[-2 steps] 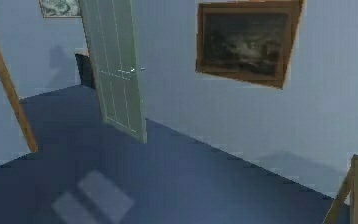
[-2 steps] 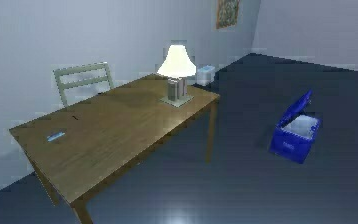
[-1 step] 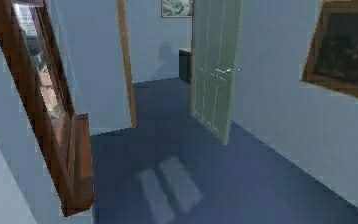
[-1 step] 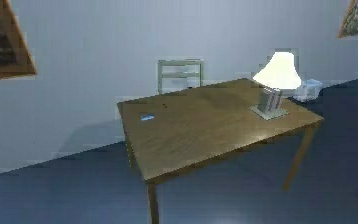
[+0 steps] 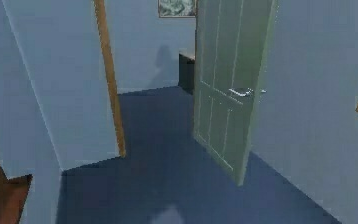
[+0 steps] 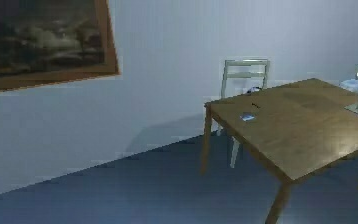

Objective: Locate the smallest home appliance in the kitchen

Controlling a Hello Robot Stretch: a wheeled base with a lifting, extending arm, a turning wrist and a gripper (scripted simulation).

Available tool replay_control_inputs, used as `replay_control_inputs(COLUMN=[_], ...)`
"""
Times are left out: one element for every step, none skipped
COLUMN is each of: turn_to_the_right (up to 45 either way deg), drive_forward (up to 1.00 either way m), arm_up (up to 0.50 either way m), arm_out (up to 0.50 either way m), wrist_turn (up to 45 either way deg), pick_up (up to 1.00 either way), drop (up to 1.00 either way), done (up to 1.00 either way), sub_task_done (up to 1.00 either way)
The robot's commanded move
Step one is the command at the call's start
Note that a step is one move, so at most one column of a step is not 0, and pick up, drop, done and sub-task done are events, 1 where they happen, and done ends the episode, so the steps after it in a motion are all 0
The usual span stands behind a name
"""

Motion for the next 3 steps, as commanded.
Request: replay_control_inputs(turn_to_the_right=[-9.0, 0.0, 0.0], drive_forward=[0.00, 1.00, 1.00], arm_up=[0.00, 0.00, 0.00], arm_out=[0.00, 0.00, 0.00], wrist_turn=[0.0, 0.0, 0.0], pick_up=[0.00, 0.00, 0.00], drop=[0.00, 0.00, 0.00], done=[0.00, 0.00, 0.00], sub_task_done=[0.00, 0.00, 0.00])
